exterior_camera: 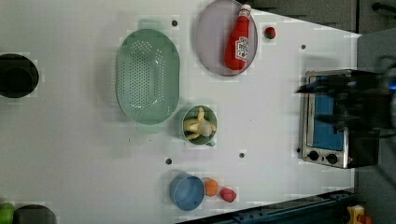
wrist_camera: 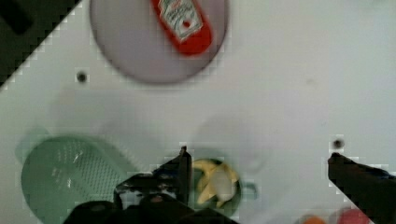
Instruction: Pick Banana and place it in mug.
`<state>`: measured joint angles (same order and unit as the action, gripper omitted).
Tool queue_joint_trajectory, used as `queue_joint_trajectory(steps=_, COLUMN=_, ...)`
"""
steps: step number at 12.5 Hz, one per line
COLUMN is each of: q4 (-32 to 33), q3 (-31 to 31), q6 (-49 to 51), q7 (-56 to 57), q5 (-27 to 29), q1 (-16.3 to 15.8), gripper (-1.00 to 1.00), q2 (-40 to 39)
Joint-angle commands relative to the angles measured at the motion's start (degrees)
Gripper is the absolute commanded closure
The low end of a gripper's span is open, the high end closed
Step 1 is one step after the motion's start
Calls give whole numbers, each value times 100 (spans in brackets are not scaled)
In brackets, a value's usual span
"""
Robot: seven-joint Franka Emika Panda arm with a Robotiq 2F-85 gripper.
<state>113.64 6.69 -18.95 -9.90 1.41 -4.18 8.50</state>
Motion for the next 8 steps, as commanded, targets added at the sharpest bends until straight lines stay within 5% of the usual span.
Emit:
queue_joint_trajectory(steps=1, q4=-387, q3=-556, q6=776, q7=14, q5=-216, q1=173, gripper=-100, q2=206)
queue_joint_trajectory(steps=8, q4=-700, q3=-1134, q6=1313, q7=75, q5=-189, q1=187, gripper=-100, q2=257)
